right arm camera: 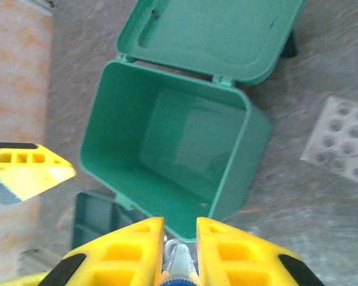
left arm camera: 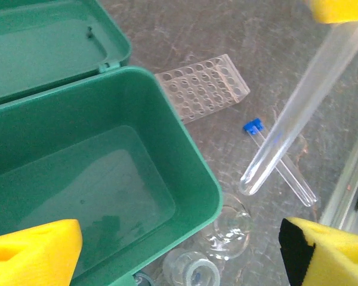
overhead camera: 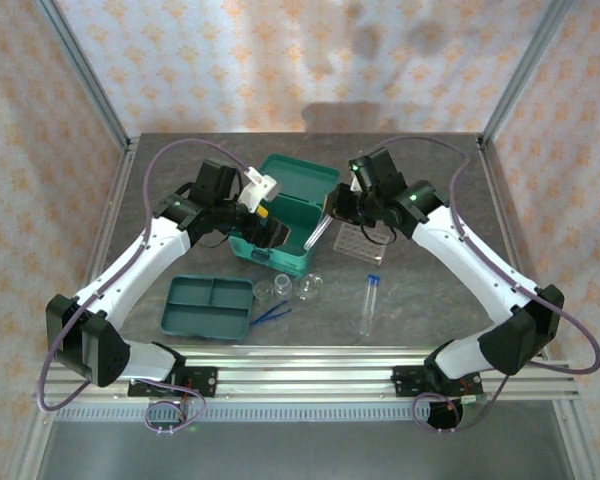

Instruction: Organize the chemistry lab equipment

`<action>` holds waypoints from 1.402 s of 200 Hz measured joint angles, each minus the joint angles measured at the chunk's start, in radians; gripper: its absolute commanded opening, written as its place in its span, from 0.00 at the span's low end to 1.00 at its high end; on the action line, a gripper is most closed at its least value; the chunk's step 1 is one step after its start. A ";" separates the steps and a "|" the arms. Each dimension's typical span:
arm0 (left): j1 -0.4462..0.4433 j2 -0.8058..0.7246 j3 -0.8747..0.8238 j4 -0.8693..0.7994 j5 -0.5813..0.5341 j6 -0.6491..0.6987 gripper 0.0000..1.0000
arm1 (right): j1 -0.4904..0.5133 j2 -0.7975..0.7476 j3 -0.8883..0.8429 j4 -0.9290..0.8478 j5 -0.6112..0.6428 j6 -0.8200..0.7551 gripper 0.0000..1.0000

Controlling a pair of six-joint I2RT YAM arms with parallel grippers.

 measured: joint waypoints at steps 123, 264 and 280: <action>-0.140 -0.005 -0.026 0.022 -0.183 0.025 0.87 | 0.061 0.146 0.052 -0.084 0.505 -0.089 0.11; -0.190 0.000 -0.026 0.021 -0.241 0.051 0.87 | -0.003 0.224 -0.034 0.096 0.618 -0.064 0.11; -0.194 0.002 -0.026 0.021 -0.241 0.051 0.86 | -0.009 0.236 -0.034 0.119 0.621 -0.061 0.11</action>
